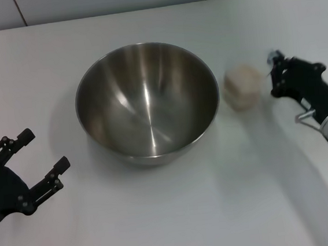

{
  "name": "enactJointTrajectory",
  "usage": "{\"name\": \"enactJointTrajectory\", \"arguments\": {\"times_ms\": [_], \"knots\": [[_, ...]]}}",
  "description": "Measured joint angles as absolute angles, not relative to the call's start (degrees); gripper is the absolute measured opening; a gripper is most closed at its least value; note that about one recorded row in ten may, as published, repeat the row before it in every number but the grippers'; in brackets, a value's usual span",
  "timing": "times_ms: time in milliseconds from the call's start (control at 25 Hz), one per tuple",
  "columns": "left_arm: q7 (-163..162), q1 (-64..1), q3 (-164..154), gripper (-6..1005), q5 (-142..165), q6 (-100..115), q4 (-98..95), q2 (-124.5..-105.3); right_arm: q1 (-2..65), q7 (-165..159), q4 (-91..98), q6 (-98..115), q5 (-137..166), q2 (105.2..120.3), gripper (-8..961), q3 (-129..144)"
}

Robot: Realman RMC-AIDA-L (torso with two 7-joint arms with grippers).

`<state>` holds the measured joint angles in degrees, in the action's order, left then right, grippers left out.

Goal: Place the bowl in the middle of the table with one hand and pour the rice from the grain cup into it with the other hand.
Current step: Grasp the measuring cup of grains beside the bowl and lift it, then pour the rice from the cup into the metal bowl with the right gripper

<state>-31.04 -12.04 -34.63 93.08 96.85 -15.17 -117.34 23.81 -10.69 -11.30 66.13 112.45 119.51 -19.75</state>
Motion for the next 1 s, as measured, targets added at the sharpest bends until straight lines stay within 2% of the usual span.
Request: {"name": "enactJointTrajectory", "arguments": {"times_ms": [1000], "knots": [[-30.9,-12.1,-35.1,830,93.5,96.4,-15.0,-117.33,30.7,-15.2,-6.9,79.4,112.8,118.49,10,-23.8]]}}
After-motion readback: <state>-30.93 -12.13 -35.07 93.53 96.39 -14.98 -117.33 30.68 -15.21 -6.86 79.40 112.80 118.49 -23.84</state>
